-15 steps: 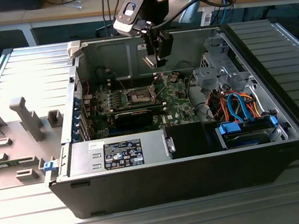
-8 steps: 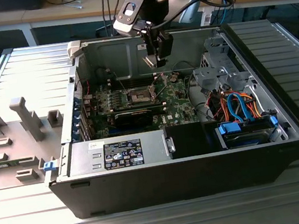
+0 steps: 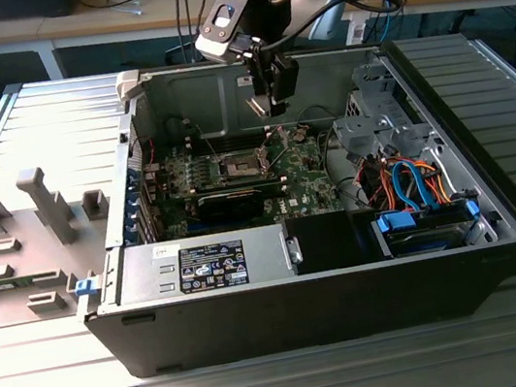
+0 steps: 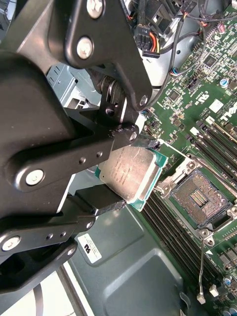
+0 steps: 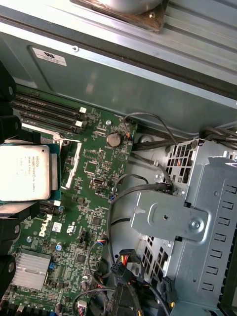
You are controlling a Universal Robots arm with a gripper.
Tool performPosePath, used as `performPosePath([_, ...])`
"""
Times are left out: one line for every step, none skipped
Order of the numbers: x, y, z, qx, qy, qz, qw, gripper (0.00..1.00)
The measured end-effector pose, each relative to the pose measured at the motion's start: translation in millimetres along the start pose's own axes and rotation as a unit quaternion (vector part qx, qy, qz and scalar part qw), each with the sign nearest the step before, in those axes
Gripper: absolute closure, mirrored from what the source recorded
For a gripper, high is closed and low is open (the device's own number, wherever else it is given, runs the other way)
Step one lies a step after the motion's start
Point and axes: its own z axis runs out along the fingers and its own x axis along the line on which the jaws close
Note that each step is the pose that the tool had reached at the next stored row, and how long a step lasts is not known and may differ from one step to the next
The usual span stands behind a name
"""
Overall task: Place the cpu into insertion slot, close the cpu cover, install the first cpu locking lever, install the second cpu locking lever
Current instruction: 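Place the cpu into insertion slot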
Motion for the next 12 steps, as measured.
performPosePath([0.0, 0.0, 0.0, 0.0, 0.0, 0.0, 1.0, 0.45])
performPosePath([0.0, 0.0, 0.0, 0.0, -0.0001, 0.001, 1.0, 0.45])
performPosePath([0.0, 0.0, 0.1, 0.0, -0.0001, 0.001, 1.0, 0.45])
performPosePath([0.0, -0.1, 1.7, 0.0, -0.0004, 0.004, 0.99999, 0.45])
performPosePath([0.0, -0.2, 2.4, -0.0001, -0.0004, 0.005, 0.99999, 0.45])
performPosePath([0.0, -0.2, 2.4, -0.0001, -0.0004, 0.005, 0.99999, 0.45])
performPosePath([0.0, -0.2, 2.4, -0.0001, -0.0004, 0.005, 0.99999, 0.45])
performPosePath([0.0, -0.2, 2.4, -0.0001, -0.0005, 0.006, 0.99998, 0.45])
performPosePath([0.0, -0.2, 2.5, -0.0001, -0.0005, 0.006, 0.99998, 0.45])
performPosePath([0.0, -0.3, 2.5, 0.0, -0.0006, 0.007, 0.99997, 0.45])
performPosePath([0.0, -0.2, 2.6, -0.0001, -0.0007, 0.008, 0.99997, 0.45])
performPosePath([0.0, -0.2, 2.7, -0.0001, -0.0007, 0.008, 0.99996, 0.45])
